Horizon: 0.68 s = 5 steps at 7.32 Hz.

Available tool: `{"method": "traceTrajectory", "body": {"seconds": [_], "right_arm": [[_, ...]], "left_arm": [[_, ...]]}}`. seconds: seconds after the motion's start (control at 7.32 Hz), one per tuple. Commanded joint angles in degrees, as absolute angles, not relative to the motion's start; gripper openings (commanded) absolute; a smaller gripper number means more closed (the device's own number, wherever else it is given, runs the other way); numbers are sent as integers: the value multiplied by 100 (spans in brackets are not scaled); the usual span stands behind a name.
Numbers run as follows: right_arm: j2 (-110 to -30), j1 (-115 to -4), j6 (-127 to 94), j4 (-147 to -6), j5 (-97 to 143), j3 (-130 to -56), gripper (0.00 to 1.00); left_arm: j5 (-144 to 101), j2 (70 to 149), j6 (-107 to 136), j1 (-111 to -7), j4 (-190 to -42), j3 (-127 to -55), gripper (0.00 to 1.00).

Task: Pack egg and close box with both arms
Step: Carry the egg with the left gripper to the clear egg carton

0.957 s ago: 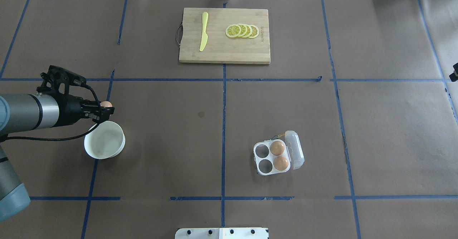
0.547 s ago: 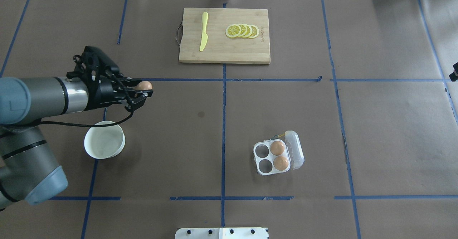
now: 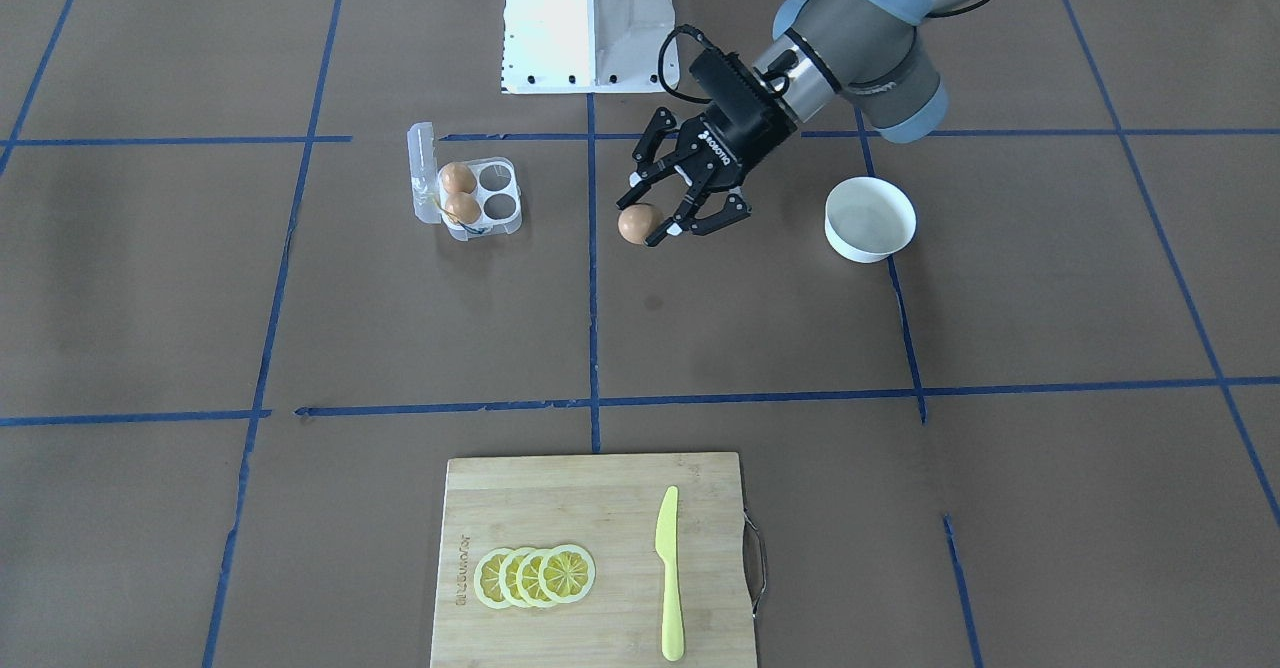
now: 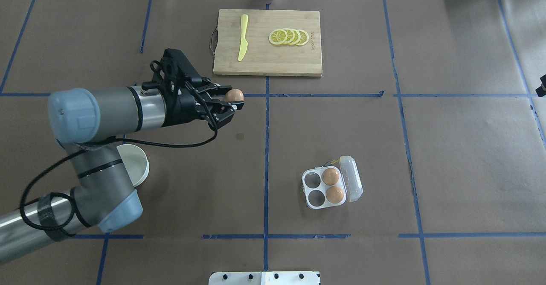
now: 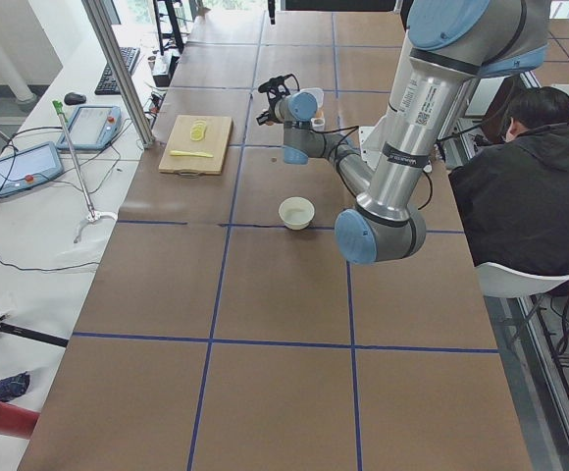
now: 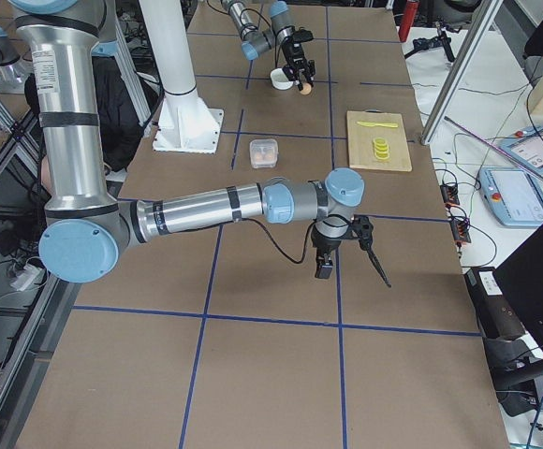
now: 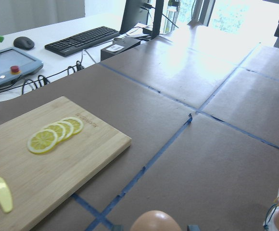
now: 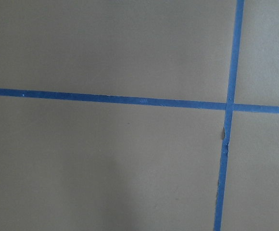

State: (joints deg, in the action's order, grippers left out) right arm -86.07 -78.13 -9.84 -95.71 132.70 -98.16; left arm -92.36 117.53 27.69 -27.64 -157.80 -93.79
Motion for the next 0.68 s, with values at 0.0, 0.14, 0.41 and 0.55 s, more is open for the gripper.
{"method": "traceTrajectory", "body": {"seconds": [0.0, 0.14, 0.41, 0.55], "right_arm": [[-8604, -7813, -984, -9571, 13263, -9809, 100], [-8604, -7813, -984, -9571, 13263, -9809, 100], [-8596, -7822, -976, -9571, 13254, -9800, 100], [-8596, -7822, -984, -9571, 13254, -9800, 100]], "left_arm": [[-8020, 12197, 2191, -1761, -16207, -8783, 0], [-7685, 12504, 2180, -1514, -16207, -8484, 0], [-7506, 13058, 2171, -1196, -16216, -7895, 0], [-7515, 13121, 2171, -1100, -16216, -7832, 0]]}}
